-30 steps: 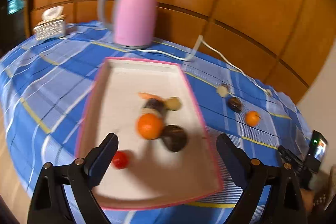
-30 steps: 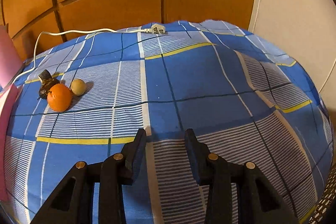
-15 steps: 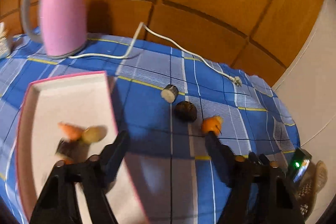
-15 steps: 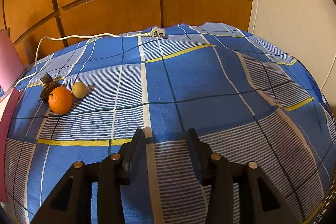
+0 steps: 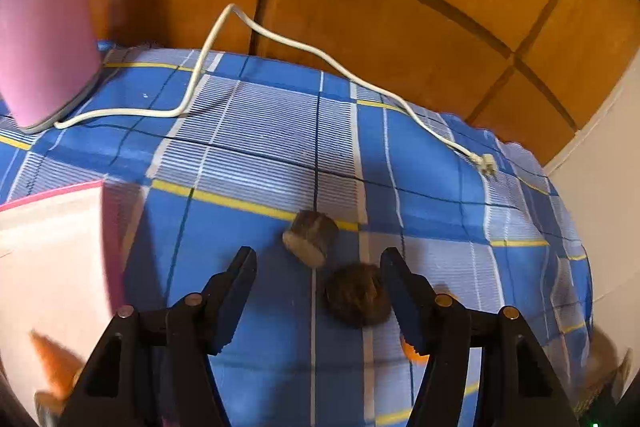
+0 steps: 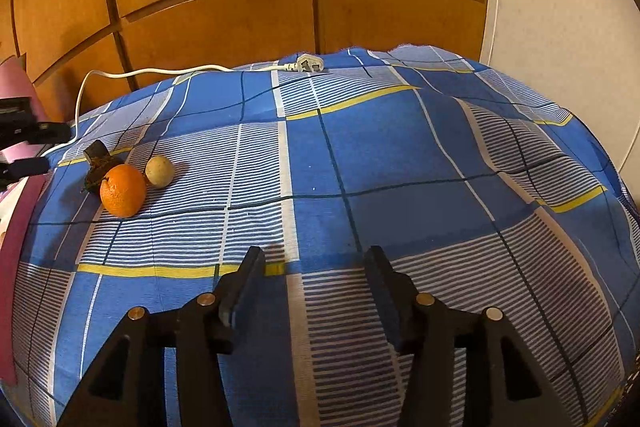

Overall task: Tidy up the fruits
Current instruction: 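Reach the left gripper to the dark cylindrical slice and grasp it, then carry the slice over the tray and open the left gripper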

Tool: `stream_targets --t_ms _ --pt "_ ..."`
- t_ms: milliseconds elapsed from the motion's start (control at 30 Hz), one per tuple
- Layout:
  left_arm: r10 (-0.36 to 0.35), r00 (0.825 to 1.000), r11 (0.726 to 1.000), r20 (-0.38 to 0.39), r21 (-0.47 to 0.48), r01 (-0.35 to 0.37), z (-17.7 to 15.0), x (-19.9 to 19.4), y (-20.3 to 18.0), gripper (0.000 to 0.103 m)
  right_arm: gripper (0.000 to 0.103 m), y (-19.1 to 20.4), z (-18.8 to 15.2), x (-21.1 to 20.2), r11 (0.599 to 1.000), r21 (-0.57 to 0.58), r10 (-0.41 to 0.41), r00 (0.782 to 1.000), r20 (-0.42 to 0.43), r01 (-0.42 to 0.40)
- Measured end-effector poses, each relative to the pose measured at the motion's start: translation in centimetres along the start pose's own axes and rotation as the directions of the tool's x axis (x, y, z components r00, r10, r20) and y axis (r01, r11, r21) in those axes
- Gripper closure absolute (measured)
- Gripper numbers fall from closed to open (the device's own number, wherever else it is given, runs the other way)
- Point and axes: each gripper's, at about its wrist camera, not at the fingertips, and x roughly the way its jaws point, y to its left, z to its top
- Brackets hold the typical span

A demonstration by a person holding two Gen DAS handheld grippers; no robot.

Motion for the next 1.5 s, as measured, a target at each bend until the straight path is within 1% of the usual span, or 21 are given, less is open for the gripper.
stream_targets --t_ms 100,167,200,233,300,400,467,600,767,867,1033,1233,1500 --pt "0.008 1.0 1.0 -0.02 -0.005 -0.008 0.8 1.7 0.2 0.039 0.049 0.0 0.0 0.0 1.0 0.0 -0.001 1.0 0.0 0.001" --pt "0.014 0.999 1.0 -0.038 -0.008 -0.014 1.3 2.9 0.4 0.043 0.048 0.1 0.0 0.0 1.0 -0.002 -0.002 1.0 0.001 0.002" --pt "0.017 0.999 1.0 -0.047 -0.01 -0.017 1.4 3.5 0.4 0.047 0.048 0.1 0.0 0.0 1.0 -0.003 -0.002 1.0 0.001 0.002" --pt "0.017 0.998 1.0 -0.056 -0.011 -0.017 1.5 4.0 0.5 0.054 0.048 0.1 0.0 0.0 1.0 -0.003 -0.003 1.0 0.001 0.003" --pt "0.007 0.998 1.0 -0.07 -0.006 -0.008 1.6 4.8 0.4 0.064 0.048 0.1 0.0 0.0 1.0 -0.005 -0.004 1.0 0.002 0.004" --pt "0.0 0.998 1.0 -0.064 -0.006 0.0 1.5 4.6 0.5 0.065 0.048 0.1 0.0 0.0 1.0 -0.007 -0.006 1.0 0.002 0.006" --pt "-0.008 0.998 1.0 -0.065 -0.028 0.006 1.4 4.2 0.9 0.065 0.048 0.1 0.0 0.1 1.0 -0.008 -0.007 1.0 0.002 0.007" --pt "-0.026 0.999 0.998 -0.036 -0.057 0.024 0.8 2.0 1.3 0.065 0.048 0.2 -0.1 0.0 1.0 -0.01 -0.009 1.0 0.002 0.009" --pt "-0.077 0.997 0.997 0.022 -0.008 0.077 -0.7 -2.5 0.6 0.065 0.048 0.2 0.0 0.1 1.0 -0.011 -0.01 1.0 0.002 0.01" --pt "-0.107 0.993 0.994 0.043 0.023 0.107 -2.9 -5.3 0.2 0.065 0.048 0.2 0.0 0.1 1.0 -0.011 -0.011 1.0 0.002 0.011" --pt "-0.132 0.99 0.991 0.044 0.043 0.13 -6.6 -8.1 0.0 0.065 0.048 0.2 -0.1 0.1 1.0 -0.011 -0.01 1.0 0.002 0.01" --pt "-0.112 0.991 0.992 0.079 0.061 0.108 -9.9 -11.0 0.4 0.065 0.048 0.2 -0.1 0.1 1.0 -0.012 -0.013 1.0 0.002 0.013" --pt "-0.066 0.99 0.998 0.122 0.009 0.065 -12.5 -14.3 2.6 0.065 0.048 0.2 -0.1 0.1 1.0 -0.016 -0.018 1.0 0.003 0.018"
